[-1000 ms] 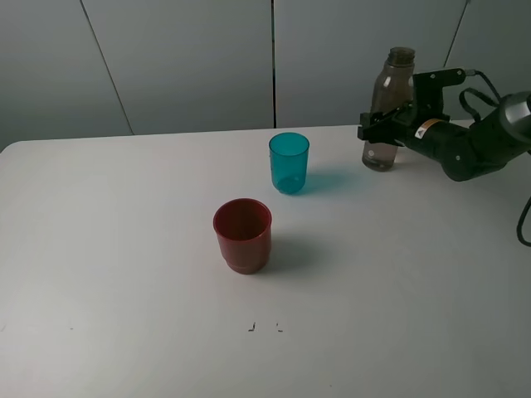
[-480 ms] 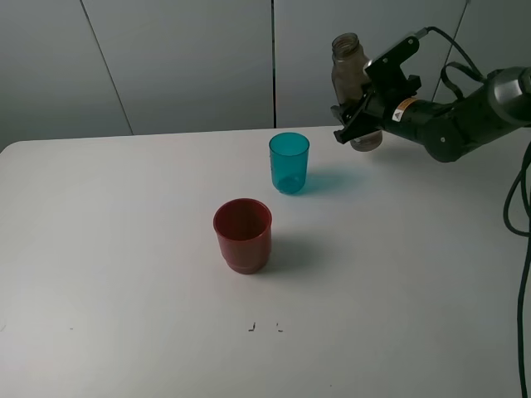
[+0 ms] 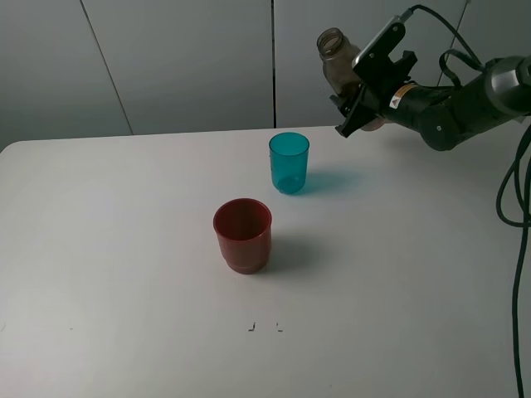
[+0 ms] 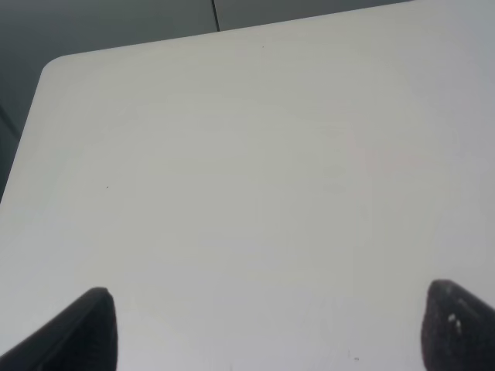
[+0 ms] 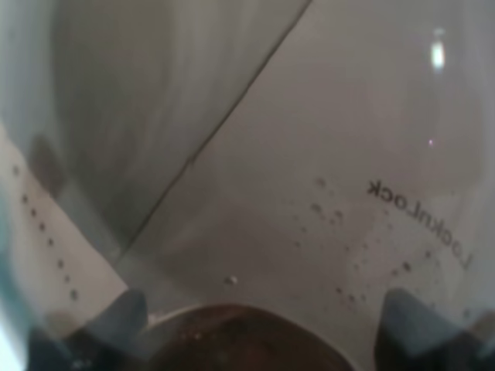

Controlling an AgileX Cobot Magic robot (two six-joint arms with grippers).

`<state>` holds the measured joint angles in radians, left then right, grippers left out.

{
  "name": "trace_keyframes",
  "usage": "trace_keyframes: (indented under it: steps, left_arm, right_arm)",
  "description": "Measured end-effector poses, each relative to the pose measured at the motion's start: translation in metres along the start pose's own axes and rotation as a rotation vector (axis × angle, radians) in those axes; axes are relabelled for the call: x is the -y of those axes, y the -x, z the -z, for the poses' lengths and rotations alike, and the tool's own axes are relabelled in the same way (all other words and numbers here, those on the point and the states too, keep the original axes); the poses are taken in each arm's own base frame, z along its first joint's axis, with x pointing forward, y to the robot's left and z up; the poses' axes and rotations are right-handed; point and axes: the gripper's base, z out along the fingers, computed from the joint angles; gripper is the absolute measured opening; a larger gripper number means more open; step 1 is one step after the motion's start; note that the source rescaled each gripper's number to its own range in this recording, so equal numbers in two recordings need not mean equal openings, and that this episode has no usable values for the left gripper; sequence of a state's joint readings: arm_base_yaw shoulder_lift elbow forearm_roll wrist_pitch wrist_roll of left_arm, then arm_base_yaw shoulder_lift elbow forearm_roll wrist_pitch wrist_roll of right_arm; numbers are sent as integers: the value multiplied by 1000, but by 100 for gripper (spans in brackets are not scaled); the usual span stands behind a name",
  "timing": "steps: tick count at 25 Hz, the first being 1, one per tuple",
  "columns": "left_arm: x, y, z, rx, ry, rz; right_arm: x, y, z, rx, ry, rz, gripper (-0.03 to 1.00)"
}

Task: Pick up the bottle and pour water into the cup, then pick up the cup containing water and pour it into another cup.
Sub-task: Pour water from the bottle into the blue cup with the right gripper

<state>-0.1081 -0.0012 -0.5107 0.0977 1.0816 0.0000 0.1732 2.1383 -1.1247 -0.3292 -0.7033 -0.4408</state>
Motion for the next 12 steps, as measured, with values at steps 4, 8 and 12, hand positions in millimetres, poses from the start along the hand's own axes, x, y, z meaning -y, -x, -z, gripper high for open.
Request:
trace_keyframes:
  steps: [4, 8, 12]
  left_arm:
    - [0, 0, 0, 0, 0, 0]
    - [0, 0, 0, 0, 0, -7]
    - [0, 0, 0, 0, 0, -7]
  right_arm:
    - [0, 1, -1, 1, 0, 17, 0]
    - [1, 2, -1, 3, -1, 18, 0]
    - [0, -1, -9, 10, -3, 19, 0]
